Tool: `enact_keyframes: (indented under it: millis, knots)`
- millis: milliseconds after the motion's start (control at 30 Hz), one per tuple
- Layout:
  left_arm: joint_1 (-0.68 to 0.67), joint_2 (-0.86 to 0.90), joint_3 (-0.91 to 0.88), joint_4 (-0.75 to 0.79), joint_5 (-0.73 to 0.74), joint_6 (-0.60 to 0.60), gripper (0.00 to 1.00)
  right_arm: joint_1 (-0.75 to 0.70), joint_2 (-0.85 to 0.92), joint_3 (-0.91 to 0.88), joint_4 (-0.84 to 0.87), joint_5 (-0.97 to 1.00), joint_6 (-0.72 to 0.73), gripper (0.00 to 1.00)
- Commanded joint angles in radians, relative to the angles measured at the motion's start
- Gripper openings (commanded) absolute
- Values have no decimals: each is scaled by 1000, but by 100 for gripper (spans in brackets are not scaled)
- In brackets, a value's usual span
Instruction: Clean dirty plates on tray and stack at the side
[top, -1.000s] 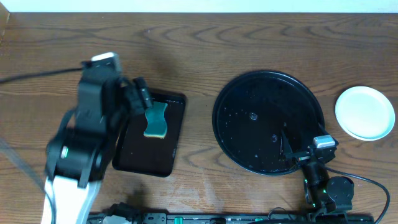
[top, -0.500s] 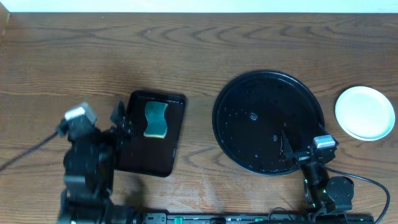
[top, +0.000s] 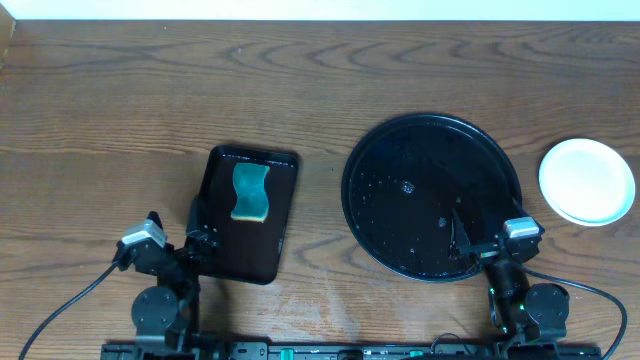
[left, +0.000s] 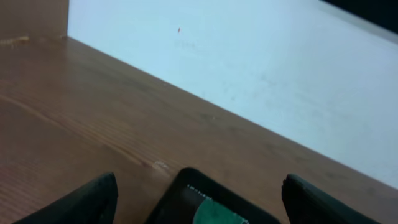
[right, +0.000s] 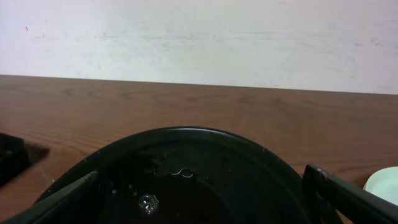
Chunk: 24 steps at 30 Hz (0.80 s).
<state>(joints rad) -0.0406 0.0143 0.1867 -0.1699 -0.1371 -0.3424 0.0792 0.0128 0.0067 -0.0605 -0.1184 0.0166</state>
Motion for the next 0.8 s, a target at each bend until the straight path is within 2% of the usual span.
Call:
enact_keyframes:
  millis: [0, 267, 767]
  knots:
    - [5, -13, -49, 29, 10, 2, 85, -2, -4, -1, -3, 3, -11, 99]
    - [5, -13, -180, 119, 14, 2, 85, -2, -4, -1, -3, 3, -11, 99]
    - [5, -13, -183, 111, 17, 9, 85, -2, -4, -1, -3, 3, -11, 99]
